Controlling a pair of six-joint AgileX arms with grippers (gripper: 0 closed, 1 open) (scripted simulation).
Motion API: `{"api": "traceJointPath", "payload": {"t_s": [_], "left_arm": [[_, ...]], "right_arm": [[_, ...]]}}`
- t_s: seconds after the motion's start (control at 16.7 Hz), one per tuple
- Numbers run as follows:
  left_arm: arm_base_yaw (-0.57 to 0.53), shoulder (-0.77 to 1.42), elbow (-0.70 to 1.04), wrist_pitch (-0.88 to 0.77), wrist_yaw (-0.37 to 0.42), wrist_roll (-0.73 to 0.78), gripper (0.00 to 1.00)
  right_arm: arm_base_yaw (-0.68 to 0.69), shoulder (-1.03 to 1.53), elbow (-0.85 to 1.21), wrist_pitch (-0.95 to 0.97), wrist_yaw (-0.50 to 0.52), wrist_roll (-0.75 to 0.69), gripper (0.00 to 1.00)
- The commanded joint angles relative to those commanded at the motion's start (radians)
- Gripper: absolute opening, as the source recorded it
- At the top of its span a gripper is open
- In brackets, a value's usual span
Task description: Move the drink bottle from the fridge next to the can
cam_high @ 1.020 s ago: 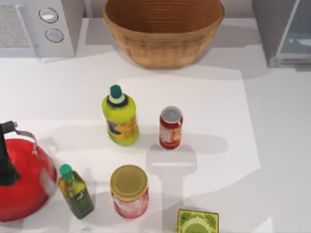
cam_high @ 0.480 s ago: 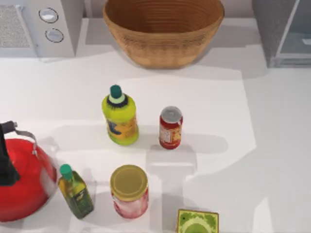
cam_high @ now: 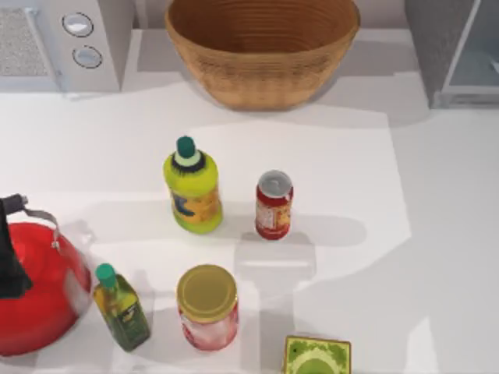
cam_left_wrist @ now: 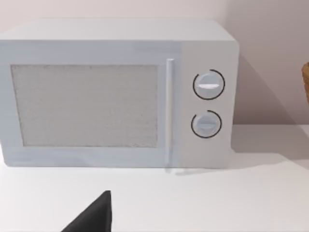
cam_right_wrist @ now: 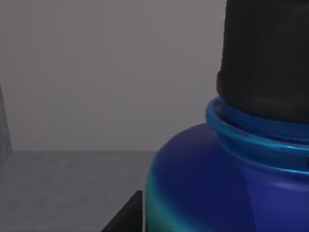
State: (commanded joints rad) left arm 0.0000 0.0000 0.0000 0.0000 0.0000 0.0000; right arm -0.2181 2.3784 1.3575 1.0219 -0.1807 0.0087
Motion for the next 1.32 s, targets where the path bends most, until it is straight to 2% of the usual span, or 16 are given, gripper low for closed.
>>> {"api": "traceJointPath", "payload": {"t_s": [0.48,1.08,1.32], "left_arm": [[0.000,0.000,0.000,0.000,0.000,0.000,1.00],[0.000,0.000,0.000,0.000,0.000,0.000,1.00],[0.000,0.000,0.000,0.000,0.000,0.000,1.00]], "right_arm": [[0.000,0.000,0.000,0.000,0.000,0.000,0.02],[-0.003,-0.005,0.000,-0.003,0.000,0.001,0.00],[-0.003,-0.063,0.009,-0.071,-0.001,0.002,0.00]]}}
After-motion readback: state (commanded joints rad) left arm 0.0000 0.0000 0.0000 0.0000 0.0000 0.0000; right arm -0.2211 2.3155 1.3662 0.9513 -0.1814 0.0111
